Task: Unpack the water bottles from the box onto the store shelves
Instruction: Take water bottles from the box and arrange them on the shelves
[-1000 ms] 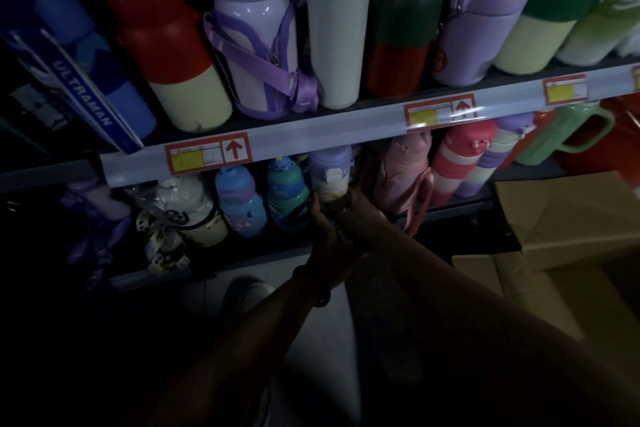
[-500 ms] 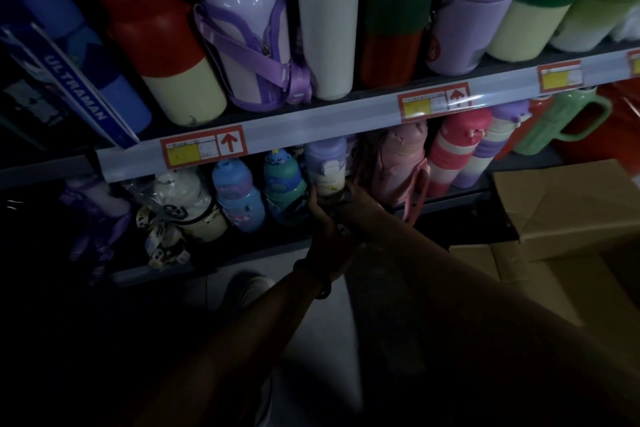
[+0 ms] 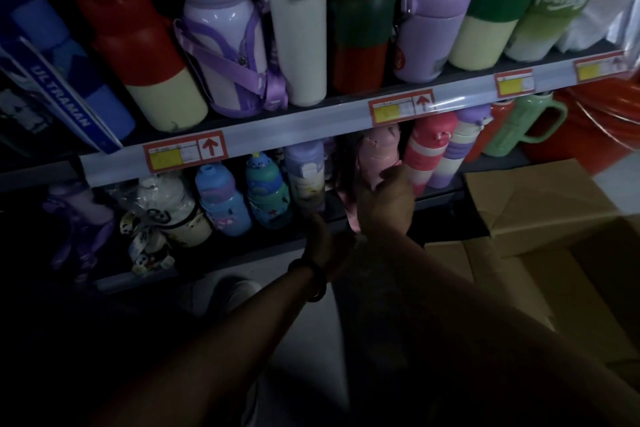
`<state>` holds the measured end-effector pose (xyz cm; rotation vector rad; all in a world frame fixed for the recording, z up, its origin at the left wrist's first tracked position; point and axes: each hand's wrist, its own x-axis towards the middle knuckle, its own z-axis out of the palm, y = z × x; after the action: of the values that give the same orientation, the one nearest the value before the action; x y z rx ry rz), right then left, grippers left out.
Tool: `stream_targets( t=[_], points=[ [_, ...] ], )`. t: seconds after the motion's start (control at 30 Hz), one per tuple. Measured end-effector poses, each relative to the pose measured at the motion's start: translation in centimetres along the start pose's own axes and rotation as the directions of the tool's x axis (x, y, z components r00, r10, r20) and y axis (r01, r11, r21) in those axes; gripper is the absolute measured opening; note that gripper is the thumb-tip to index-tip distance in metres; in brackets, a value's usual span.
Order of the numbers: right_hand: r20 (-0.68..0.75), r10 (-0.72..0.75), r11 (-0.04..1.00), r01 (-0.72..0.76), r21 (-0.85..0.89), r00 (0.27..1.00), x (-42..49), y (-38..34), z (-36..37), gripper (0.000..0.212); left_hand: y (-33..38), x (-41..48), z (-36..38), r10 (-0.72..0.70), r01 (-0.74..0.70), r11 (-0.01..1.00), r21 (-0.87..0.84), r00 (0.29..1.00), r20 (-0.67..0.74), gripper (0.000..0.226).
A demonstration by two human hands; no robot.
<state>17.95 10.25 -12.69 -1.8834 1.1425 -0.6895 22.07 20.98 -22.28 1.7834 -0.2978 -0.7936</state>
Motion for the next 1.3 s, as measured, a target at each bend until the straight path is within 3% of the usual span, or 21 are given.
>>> stream_targets(
  t=[0.07,0.13,0.2,0.3,0.37,0.43,0.57,0.67,0.77,0.83,0.9,0.97,1.0,1.1,1.17,1.3],
  points=[
    [-0.043,0.061,0.998,-0.061,0.010,0.997,0.3,0.8,-0.8,0.057,0.2,0.6,0.4,0.046,-0.046,0.997,0.056,0.999,-0.008,0.082],
    [-0.035,0.152,0.988,-0.152,0.001,0.988,1.1,1.8,-1.4,0.066,1.8,0.7,0.6,0.073,-0.071,0.996,0.062,0.997,-0.030,0.059],
    [-0.020,0.141,0.990,-0.141,-0.010,0.990,2.2,2.6,-1.7,0.067,3.7,0.3,1.0,0.114,-0.111,0.992,0.066,0.992,-0.044,0.043],
    [0.060,0.069,0.997,-0.066,-0.051,0.996,3.8,3.8,-1.3,0.048,5.0,0.0,1.6,0.117,-0.116,0.992,0.049,0.993,-0.010,0.042],
    [0.118,0.037,0.999,-0.035,-0.019,0.992,4.2,3.3,-1.4,0.034,5.3,0.3,1.9,0.127,-0.129,0.990,0.052,0.991,0.035,0.019],
    [0.145,0.001,1.000,0.003,-0.025,0.989,4.5,2.8,-1.5,0.026,5.8,0.6,2.3,0.134,-0.138,0.987,0.083,0.990,0.046,0.014],
    [0.115,0.022,0.997,-0.030,0.067,0.993,4.3,2.9,-1.2,0.027,4.2,2.5,3.3,0.121,-0.121,0.985,0.122,0.993,0.006,0.071],
    [0.156,0.094,0.982,-0.118,0.151,0.983,4.2,3.7,-0.6,0.032,4.7,2.3,3.6,0.157,-0.158,0.971,0.177,0.987,0.019,0.065],
    [0.237,0.177,0.936,-0.238,0.261,0.955,3.8,3.1,-0.8,0.011,5.1,2.0,3.4,0.265,-0.260,0.947,0.188,0.964,-0.001,0.065],
    [0.275,0.176,0.917,-0.259,0.303,0.945,3.5,3.1,-0.8,0.005,4.8,1.8,3.2,0.305,-0.283,0.926,0.251,0.951,-0.053,0.071],
    [0.305,0.167,0.910,-0.265,0.318,0.938,3.3,3.4,-0.7,0.014,4.9,0.7,3.1,0.324,-0.275,0.914,0.299,0.937,-0.128,0.076],
    [0.341,0.166,0.905,-0.281,0.321,0.925,3.1,3.2,-0.6,0.011,5.0,-0.1,3.0,0.321,-0.246,0.910,0.334,0.928,-0.191,0.064],
    [0.363,0.168,0.898,-0.293,0.327,0.917,3.1,3.0,-0.6,0.005,5.0,-0.2,3.2,0.310,-0.240,0.911,0.335,0.934,-0.177,0.058],
    [0.489,0.179,0.853,-0.383,0.356,0.854,3.0,2.6,-0.5,0.016,5.7,-0.1,3.2,0.282,-0.241,0.890,0.387,0.958,-0.050,0.046],
    [0.536,0.174,0.859,-0.393,0.327,0.826,2.8,2.7,-0.4,0.019,5.5,0.9,3.0,0.222,-0.191,0.903,0.385,0.974,-0.037,0.059],
    [0.457,0.112,0.951,-0.228,0.207,0.882,3.4,3.5,-0.5,0.010,5.6,1.0,2.4,0.223,-0.173,0.923,0.342,0.969,-0.111,0.083]
  ],
)
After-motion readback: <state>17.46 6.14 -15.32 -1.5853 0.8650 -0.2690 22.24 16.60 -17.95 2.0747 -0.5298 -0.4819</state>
